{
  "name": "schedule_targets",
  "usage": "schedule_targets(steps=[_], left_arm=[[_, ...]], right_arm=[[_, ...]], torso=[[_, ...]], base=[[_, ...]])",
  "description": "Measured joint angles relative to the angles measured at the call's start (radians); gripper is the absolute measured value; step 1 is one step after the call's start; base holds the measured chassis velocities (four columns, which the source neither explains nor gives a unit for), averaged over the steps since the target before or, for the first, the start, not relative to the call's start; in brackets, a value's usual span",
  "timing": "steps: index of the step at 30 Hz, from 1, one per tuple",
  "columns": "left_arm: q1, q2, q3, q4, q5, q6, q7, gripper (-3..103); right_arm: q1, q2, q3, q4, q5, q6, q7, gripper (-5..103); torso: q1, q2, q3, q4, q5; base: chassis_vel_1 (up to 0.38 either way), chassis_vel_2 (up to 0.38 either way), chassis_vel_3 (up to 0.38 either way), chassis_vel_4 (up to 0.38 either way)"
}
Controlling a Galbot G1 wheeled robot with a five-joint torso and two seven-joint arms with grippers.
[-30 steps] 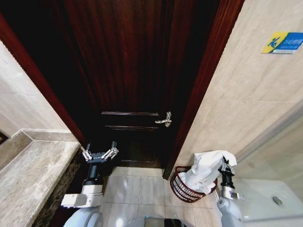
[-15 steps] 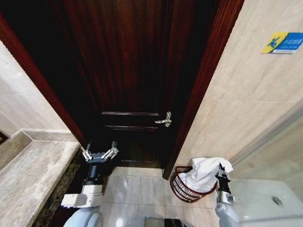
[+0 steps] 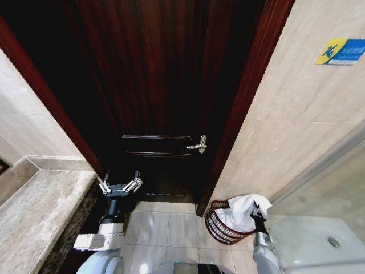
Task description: Discard the used towel into the hamper.
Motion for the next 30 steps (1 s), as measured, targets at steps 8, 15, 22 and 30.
schedule_targets(steps=[8, 15, 22, 30], left_arm=[[0.000, 0.000, 0.000, 0.000, 0.000, 0.000, 0.000, 100], [0.000, 0.000, 0.000, 0.000, 0.000, 0.000, 0.000, 100], [0.000, 0.000, 0.000, 0.000, 0.000, 0.000, 0.000, 100], [0.000, 0.000, 0.000, 0.000, 0.000, 0.000, 0.000, 100]], right_arm=[[0.038, 0.017, -0.008, -0.054, -0.033, -0.027, 0.030, 2], [0.042, 0.022, -0.007, -0.116, -0.115, -0.095, 0.065, 2], [0.034, 0.006, 0.001, -0.141, -0.233, -0.133, 0.121, 2], [0.015, 0.010, 0.000, -0.116, -0.252, -0.174, 0.132, 2]], torso=[[0.000, 0.000, 0.000, 0.0000, -0.0002], [0.000, 0.000, 0.000, -0.0001, 0.0003], [0.000, 0.000, 0.000, -0.0001, -0.0002], [0.000, 0.000, 0.000, -0.0002, -0.0001]], base=[[0.000, 0.000, 0.000, 0.000], [0.000, 0.000, 0.000, 0.000], [0.000, 0.000, 0.000, 0.000], [0.000, 0.000, 0.000, 0.000]])
